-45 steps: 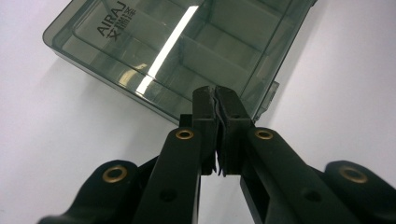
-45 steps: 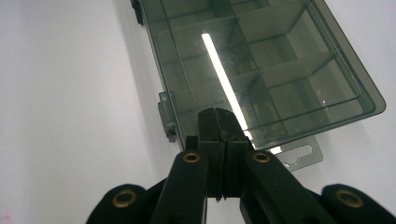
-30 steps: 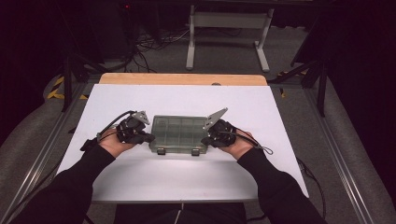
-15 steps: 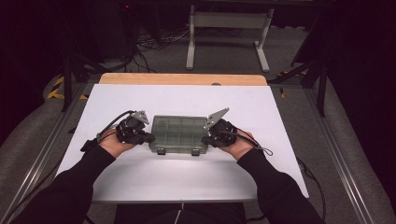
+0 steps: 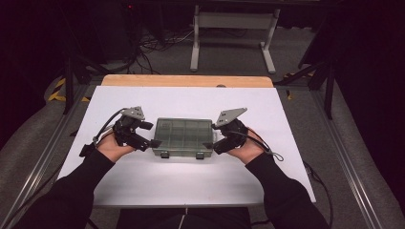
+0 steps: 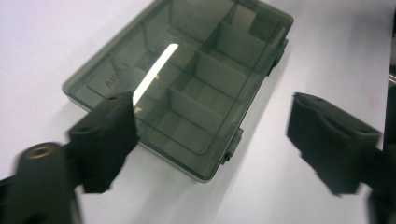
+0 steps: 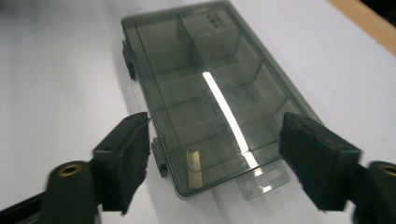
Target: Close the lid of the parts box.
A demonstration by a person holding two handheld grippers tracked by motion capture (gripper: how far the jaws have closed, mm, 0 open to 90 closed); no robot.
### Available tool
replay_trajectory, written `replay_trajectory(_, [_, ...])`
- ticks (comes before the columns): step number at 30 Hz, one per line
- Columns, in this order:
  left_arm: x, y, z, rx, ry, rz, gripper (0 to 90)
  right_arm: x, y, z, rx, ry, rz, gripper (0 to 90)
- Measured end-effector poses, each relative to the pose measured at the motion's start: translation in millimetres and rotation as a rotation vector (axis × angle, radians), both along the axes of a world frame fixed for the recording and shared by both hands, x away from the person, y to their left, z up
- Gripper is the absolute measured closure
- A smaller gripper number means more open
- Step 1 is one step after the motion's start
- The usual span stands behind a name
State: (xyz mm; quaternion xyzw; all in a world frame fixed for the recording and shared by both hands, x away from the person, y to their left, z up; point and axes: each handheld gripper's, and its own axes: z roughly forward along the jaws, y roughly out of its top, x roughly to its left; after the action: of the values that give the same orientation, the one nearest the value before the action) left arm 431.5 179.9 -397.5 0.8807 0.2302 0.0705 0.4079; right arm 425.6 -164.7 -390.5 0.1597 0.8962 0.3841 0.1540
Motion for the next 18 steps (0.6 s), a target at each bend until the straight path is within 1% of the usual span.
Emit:
replay_trajectory(1, [-1.4,1.4,1.1,-0.014,-0.003,0.005,8.3,-2.9,-3.1,4.2,0.031,-0.016,-0.009,16.2])
replay_trajectory(2, [-3.7,4.3,3.2,-0.036,-0.011,0.008,7.0,-4.0,-4.1,5.6,0.038,-0.024,-0.011,14.9])
replay_trajectory(5, [-8.7,9.2,6.6,-0.06,-0.045,0.019,4.0,-8.4,-9.0,10.5,0.073,-0.044,-0.02,10.7])
replay_trajectory(6, [-8.7,9.2,6.6,-0.06,-0.045,0.019,3.4,-9.7,-10.8,11.9,0.081,-0.051,-0.023,9.5])
replay_trajectory(7, [-11.0,11.6,7.9,-0.065,-0.063,0.022,3.4,-9.7,-10.8,11.9,0.081,-0.051,-0.023,9.5])
replay_trajectory(8, [-13.0,13.2,8.6,-0.072,-0.076,0.029,2.5,-12.7,-14.7,14.1,0.1,-0.064,-0.025,7.7])
replay_trajectory(9, [-16.2,16.2,9.6,-0.086,-0.087,0.039,2.1,-13.7,-16.0,14.7,0.104,-0.068,-0.029,7.0])
replay_trajectory(10, [-16.2,16.2,9.6,-0.086,-0.087,0.039,1.8,-15.0,-17.8,15.3,0.111,-0.074,-0.03,6.3])
replay_trajectory(11, [-19.6,20.8,10.0,-0.112,-0.111,0.049,1.9,-16.4,-19.9,15.8,0.119,-0.08,-0.032,5.2])
replay_trajectory(12, [-21.4,23.0,9.9,-0.122,-0.113,0.059,2.3,-17.2,-21.2,16.1,0.125,-0.084,-0.034,4.8])
replay_trajectory(13, [-21.4,23.0,9.9,-0.122,-0.113,0.059,2.6,-17.2,-21.2,16.1,0.125,-0.084,-0.034,4.8])
replay_trajectory(14, [-23.4,26.1,9.8,-0.131,-0.118,0.073,2.6,-18.6,-22.9,16.6,0.131,-0.087,-0.038,4.6])
replay_trajectory(15, [-25.1,28.9,9.3,-0.147,-0.125,0.082,2.6,-20.2,-25.2,17.3,0.14,-0.095,-0.042,4.1])
replay_trajectory(16, [-26.4,31.1,8.6,-0.163,-0.131,0.086,2.6,-22.6,-28.9,18.2,0.16,-0.103,-0.045,3.5])
replay_trajectory(17, [-28.0,34.1,7.8,-0.183,-0.138,0.091,2.5,-23.9,-31.1,18.7,0.17,-0.104,-0.042,3.1])
replay_trajectory(18, [-29.3,37.0,6.9,-0.2,-0.149,0.098,2.5,-23.9,-31.1,18.7,0.17,-0.104,-0.042,3.1])
